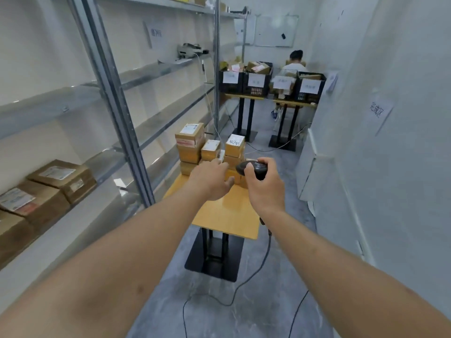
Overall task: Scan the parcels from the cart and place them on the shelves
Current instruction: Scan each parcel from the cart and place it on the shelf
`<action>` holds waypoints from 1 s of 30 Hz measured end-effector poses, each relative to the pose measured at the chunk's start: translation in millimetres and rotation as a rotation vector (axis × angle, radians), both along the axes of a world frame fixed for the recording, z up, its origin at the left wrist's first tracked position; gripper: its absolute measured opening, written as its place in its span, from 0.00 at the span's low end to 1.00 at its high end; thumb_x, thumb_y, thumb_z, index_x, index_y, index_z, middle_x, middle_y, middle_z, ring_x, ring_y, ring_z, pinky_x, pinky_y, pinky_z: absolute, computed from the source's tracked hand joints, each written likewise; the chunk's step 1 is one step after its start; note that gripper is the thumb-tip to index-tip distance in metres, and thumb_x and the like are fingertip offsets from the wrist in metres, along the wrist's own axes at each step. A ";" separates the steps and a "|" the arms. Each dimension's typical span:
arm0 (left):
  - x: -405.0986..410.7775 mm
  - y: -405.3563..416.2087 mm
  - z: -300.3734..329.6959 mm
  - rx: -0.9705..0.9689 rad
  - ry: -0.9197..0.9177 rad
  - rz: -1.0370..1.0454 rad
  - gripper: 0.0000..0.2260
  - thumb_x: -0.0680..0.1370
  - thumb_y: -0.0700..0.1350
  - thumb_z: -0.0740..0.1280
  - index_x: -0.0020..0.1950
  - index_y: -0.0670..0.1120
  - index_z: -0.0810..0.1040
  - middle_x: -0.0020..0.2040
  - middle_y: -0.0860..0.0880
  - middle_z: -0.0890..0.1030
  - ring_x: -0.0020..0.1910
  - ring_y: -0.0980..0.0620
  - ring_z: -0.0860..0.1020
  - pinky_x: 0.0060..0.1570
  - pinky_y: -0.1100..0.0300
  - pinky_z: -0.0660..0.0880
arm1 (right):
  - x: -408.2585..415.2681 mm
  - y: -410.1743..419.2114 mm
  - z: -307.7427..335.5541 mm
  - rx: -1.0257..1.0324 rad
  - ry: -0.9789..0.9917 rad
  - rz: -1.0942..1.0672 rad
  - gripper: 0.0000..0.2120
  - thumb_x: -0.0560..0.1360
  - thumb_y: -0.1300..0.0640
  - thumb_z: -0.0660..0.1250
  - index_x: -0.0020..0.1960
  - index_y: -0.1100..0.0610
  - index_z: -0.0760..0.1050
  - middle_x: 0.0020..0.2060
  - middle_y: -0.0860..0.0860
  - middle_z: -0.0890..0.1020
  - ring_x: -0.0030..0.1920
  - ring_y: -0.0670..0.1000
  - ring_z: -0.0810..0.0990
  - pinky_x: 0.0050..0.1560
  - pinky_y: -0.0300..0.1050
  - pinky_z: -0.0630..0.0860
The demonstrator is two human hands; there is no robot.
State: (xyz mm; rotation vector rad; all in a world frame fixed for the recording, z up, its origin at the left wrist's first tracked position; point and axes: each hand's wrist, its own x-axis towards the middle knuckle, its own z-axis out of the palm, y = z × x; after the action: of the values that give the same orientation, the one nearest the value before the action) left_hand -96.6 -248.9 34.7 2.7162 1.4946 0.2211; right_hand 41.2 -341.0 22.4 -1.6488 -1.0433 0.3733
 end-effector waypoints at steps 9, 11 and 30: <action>94.0 120.7 -35.1 -0.034 0.038 -0.197 0.20 0.84 0.60 0.59 0.68 0.48 0.75 0.67 0.46 0.76 0.63 0.41 0.77 0.58 0.45 0.77 | 69.8 92.7 -22.2 -0.065 0.024 -0.213 0.11 0.81 0.42 0.65 0.61 0.44 0.72 0.46 0.41 0.81 0.47 0.47 0.81 0.45 0.47 0.77; 111.3 142.5 -45.5 -0.053 0.046 -0.229 0.22 0.84 0.60 0.59 0.70 0.47 0.75 0.69 0.45 0.76 0.64 0.40 0.76 0.60 0.43 0.77 | 83.6 108.0 -30.2 -0.085 0.040 -0.251 0.12 0.81 0.42 0.65 0.61 0.44 0.72 0.47 0.41 0.81 0.48 0.49 0.81 0.49 0.51 0.79; 269.4 300.6 -154.3 -0.302 0.139 0.001 0.27 0.82 0.61 0.61 0.75 0.45 0.70 0.73 0.44 0.72 0.68 0.40 0.73 0.62 0.44 0.74 | 284.0 278.1 -135.6 -0.300 0.129 -0.157 0.11 0.81 0.43 0.67 0.61 0.44 0.73 0.45 0.37 0.79 0.47 0.43 0.79 0.47 0.45 0.75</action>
State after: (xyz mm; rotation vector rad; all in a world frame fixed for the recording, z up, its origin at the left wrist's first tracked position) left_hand 172.9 51.7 -119.6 2.5321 1.4262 -0.1840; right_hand 325.2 -62.9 -113.1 -1.9321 -0.7833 0.5441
